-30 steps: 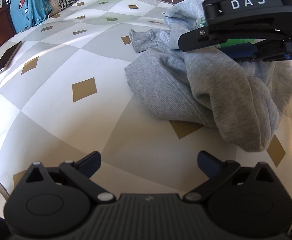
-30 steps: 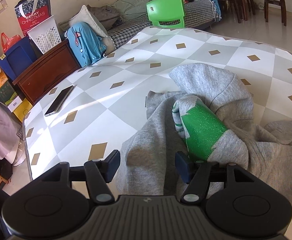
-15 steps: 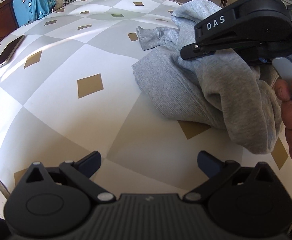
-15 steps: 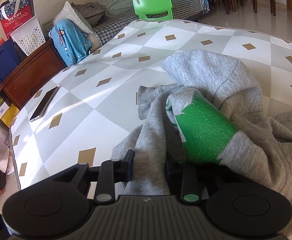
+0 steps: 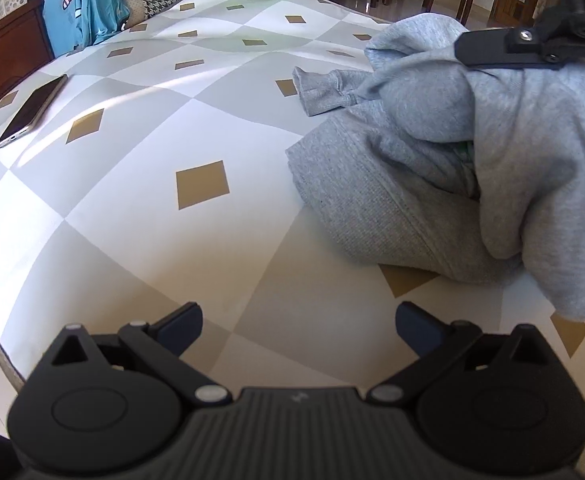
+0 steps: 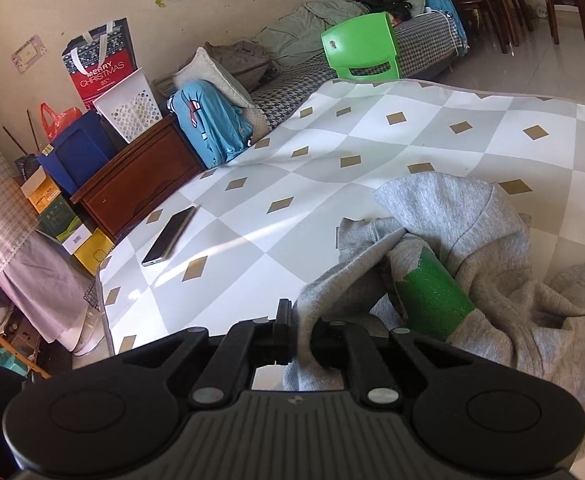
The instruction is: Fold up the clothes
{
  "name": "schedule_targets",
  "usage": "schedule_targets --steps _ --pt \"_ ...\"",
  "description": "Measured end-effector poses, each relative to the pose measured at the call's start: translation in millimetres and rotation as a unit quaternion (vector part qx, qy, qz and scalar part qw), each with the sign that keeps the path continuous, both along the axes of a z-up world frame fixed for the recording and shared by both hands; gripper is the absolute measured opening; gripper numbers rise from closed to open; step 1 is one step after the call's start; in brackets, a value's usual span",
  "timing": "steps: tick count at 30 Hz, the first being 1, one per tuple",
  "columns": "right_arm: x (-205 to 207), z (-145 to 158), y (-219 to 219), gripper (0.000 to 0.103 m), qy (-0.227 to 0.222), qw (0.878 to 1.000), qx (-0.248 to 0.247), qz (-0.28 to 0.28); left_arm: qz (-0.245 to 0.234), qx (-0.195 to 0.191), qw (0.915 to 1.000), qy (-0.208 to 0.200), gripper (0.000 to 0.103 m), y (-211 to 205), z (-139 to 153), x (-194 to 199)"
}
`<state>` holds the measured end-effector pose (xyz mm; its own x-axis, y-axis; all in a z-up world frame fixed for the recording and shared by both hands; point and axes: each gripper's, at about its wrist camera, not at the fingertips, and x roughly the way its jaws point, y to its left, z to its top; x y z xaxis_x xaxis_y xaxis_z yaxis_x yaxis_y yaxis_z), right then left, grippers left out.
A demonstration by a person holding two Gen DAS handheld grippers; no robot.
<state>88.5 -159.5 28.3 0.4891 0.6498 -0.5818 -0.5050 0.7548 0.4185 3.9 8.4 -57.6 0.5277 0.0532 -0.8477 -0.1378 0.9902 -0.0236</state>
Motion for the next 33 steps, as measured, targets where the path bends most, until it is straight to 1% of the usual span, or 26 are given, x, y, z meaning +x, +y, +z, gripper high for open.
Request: schedule_targets --steps 5,9,13,16,17,18,19,21,23,26,28,29,33 --pt "-32 13 -14 0.007 -0.01 0.999 -0.008 0.036 0.039 0.013 0.9988 -0.024 0.103 16 11 1" --pt "-63 17 -22 0.008 -0.016 0.996 -0.027 0.086 0.06 0.015 0.9975 -0.034 0.103 24 17 0" --pt "-90 9 -28 0.011 -0.003 0.99 -0.063 0.123 0.068 0.015 0.9971 -0.032 0.103 24 19 -3" --pt "-103 -4 -33 0.013 0.009 0.987 -0.096 0.125 0.06 0.019 0.9974 -0.035 0.103 18 20 -4" --pt "-106 -9 -36 0.021 0.013 0.987 -0.105 0.122 0.056 0.022 0.9976 -0.034 0.103 16 19 -3" --pt "-106 -12 -39 0.026 0.017 0.988 -0.108 0.113 0.051 0.023 0.998 -0.03 0.103 12 17 -3" --pt "-106 -12 -43 0.034 0.017 0.989 -0.107 0.104 0.047 0.024 0.9983 -0.026 0.103 9 16 -2" --pt "-104 -9 -51 0.039 0.016 0.991 -0.096 0.088 0.043 0.031 0.9983 -0.025 0.103 4 14 -2" --pt "-101 -4 -58 0.045 0.011 0.994 -0.084 0.066 0.041 0.042 0.998 -0.025 0.103 -1 12 0" --pt "-96 4 -68 0.047 -0.001 0.997 -0.076 0.028 0.039 0.048 0.9977 -0.027 0.103 -6 10 2" --pt "-92 4 -70 0.049 -0.002 0.996 -0.086 0.003 0.034 0.058 0.9974 -0.027 0.103 -11 8 3" --pt "-89 3 -71 0.05 0.003 0.996 -0.092 -0.01 0.031 0.062 0.9973 -0.026 0.103 -13 7 4" --pt "-77 -18 -78 0.051 0.053 0.988 -0.13 -0.066 0.024 0.068 0.9972 -0.022 0.103 -19 3 6"
